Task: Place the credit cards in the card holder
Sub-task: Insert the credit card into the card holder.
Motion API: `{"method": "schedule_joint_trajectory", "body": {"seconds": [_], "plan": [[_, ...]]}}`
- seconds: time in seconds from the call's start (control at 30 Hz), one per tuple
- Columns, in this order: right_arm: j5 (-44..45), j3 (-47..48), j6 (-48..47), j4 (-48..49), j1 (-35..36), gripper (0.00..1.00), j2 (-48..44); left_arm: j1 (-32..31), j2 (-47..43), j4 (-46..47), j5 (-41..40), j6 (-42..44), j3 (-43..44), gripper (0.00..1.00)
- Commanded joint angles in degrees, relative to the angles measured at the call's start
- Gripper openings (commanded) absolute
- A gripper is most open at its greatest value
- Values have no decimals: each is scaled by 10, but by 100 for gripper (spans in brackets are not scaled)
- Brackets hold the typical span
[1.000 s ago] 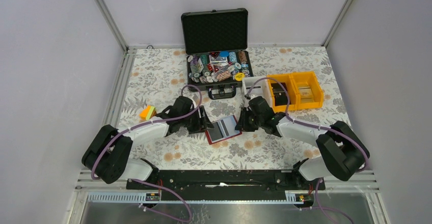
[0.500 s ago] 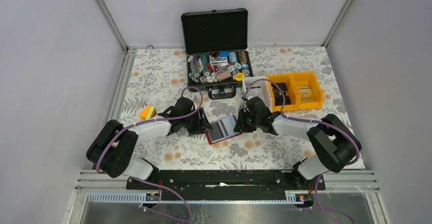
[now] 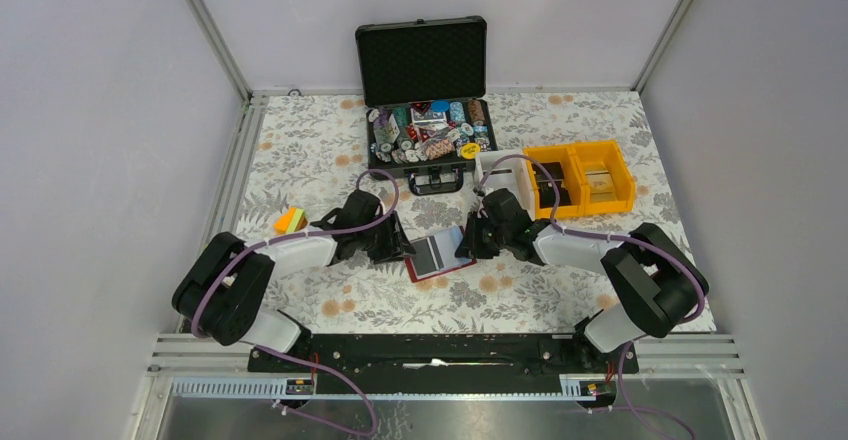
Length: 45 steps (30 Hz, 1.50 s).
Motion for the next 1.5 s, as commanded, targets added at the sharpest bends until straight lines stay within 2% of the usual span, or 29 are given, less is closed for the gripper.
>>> {"method": "schedule_joint_trajectory", "body": {"seconds": [0.0, 0.47, 0.9, 1.17, 1.47], "plan": [[-23, 4, 21, 35, 2, 16, -18, 1, 9, 13, -1, 5, -8, 43], [-35, 6, 28, 43, 7, 15, -27, 1, 16, 32, 5, 4, -8, 42], [73, 70, -17, -38, 70, 17, -18, 1, 21, 44, 16, -1, -8, 41], [202, 125, -46, -114, 122, 17, -8, 1, 17, 54, 18, -3, -9, 40], [167, 140, -34, -86, 143, 18, 23, 4, -2, 65, 10, -13, -21, 40]]}}
